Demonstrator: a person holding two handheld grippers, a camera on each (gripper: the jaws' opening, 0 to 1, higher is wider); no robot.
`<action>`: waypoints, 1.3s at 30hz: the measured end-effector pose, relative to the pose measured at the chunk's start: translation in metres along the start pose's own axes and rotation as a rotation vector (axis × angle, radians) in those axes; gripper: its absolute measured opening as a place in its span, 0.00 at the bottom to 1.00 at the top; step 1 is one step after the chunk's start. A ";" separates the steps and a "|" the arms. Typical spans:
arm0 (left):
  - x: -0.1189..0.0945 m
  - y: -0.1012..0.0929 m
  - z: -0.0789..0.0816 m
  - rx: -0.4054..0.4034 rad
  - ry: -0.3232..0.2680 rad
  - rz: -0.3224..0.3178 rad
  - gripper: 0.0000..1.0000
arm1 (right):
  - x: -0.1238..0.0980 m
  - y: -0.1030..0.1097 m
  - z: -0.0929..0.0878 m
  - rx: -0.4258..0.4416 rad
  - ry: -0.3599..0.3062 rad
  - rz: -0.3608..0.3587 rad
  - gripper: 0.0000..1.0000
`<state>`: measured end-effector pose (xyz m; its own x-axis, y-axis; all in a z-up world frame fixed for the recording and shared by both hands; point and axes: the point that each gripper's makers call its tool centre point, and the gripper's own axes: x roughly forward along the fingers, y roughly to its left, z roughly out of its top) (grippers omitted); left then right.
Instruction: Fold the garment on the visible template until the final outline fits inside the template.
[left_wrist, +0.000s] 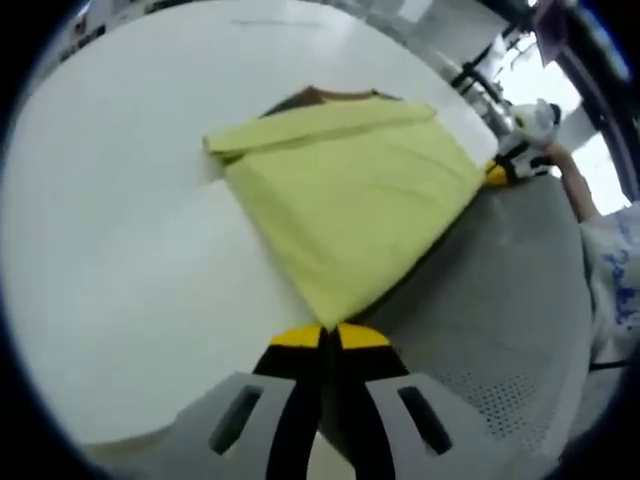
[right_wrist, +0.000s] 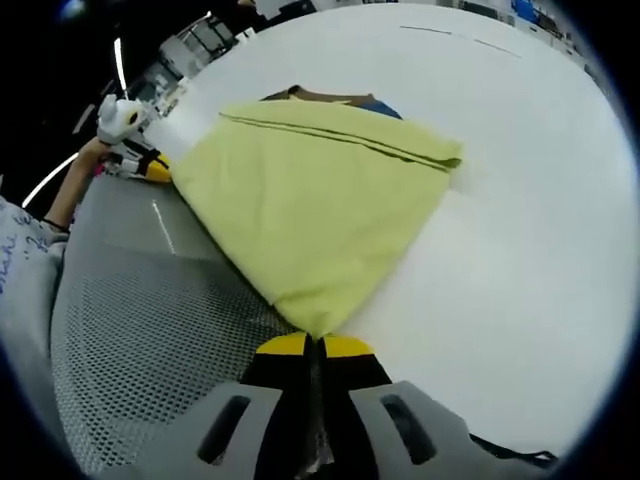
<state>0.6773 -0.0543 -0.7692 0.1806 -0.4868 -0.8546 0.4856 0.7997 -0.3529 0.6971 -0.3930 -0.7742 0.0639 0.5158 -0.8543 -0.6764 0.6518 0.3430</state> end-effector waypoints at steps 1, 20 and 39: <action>-0.001 -0.001 0.001 0.010 -0.002 0.000 0.00 | -0.001 0.000 0.001 -0.002 -0.002 -0.003 0.03; -0.002 0.000 0.001 0.018 -0.006 0.011 0.00 | 0.000 -0.008 -0.004 0.009 0.024 -0.032 0.02; 0.004 -0.001 -0.007 0.025 0.043 0.018 0.00 | -0.004 -0.007 -0.007 0.037 0.053 0.021 0.03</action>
<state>0.6714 -0.0549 -0.7750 0.1528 -0.4564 -0.8766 0.5040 0.7990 -0.3281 0.6965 -0.4031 -0.7758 0.0108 0.5002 -0.8658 -0.6498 0.6617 0.3742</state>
